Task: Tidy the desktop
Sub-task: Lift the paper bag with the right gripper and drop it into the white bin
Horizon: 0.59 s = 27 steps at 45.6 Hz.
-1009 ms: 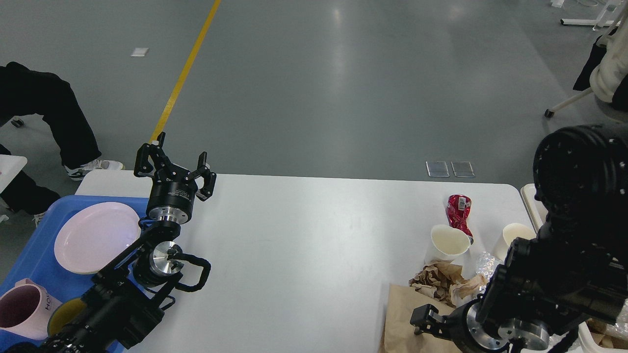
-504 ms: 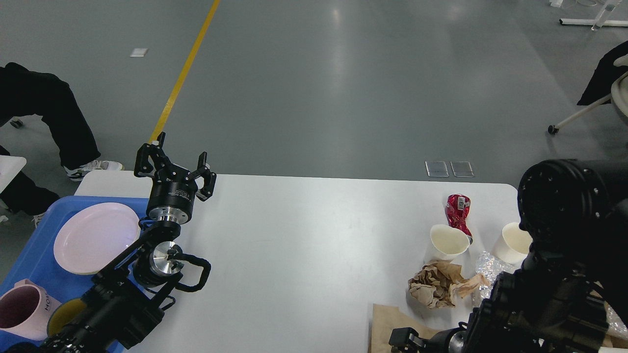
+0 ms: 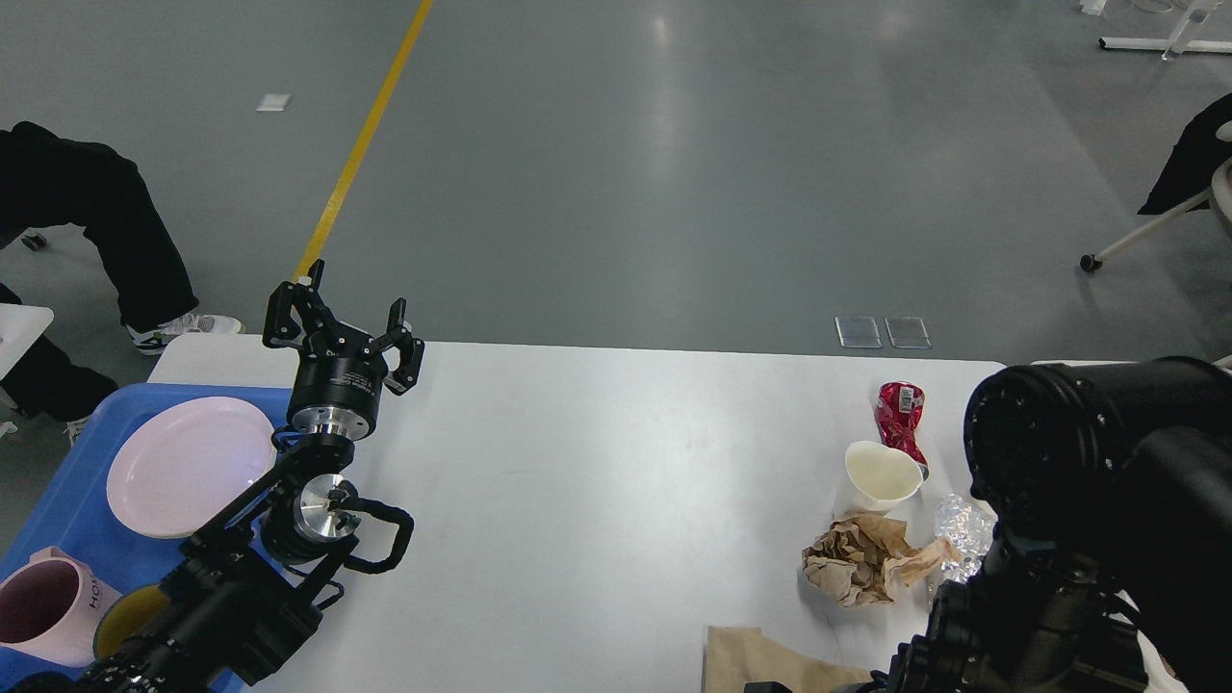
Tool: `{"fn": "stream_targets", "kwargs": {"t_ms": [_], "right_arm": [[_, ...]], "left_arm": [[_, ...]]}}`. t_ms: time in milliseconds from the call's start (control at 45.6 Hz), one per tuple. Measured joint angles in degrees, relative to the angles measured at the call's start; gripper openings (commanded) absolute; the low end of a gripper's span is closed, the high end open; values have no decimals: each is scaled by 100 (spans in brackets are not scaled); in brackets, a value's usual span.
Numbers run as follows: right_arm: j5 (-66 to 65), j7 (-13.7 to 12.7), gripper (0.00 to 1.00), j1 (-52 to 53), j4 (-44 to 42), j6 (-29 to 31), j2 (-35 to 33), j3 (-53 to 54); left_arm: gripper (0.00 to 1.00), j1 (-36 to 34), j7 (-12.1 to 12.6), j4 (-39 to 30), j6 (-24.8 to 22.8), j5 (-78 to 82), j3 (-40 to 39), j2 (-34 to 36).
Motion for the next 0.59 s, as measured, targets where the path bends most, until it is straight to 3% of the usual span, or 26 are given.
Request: {"fn": "stream_targets", "kwargs": {"t_ms": [285,351,439,461,504,592], "right_arm": [[-9,163,55,-177,-72,-186,118,-5],[-9,165,37,-252,-100,-196,160,-7],[-9,175,28,-281,-123,-210,196,-9],[-12,181,22,-284,-133,-219,200,-11],[-21,204,0,-288,-151,-248,205,-17],[-37,291,0,-290,-168,-292,206,-28]], "left_arm": [[96,0,0,0,0,0,0,0],[96,0,0,0,0,0,0,0],[96,0,0,0,0,0,0,0],[96,0,0,0,0,0,0,0],[96,0,0,0,0,0,0,0],[96,0,0,0,0,0,0,0]]}}
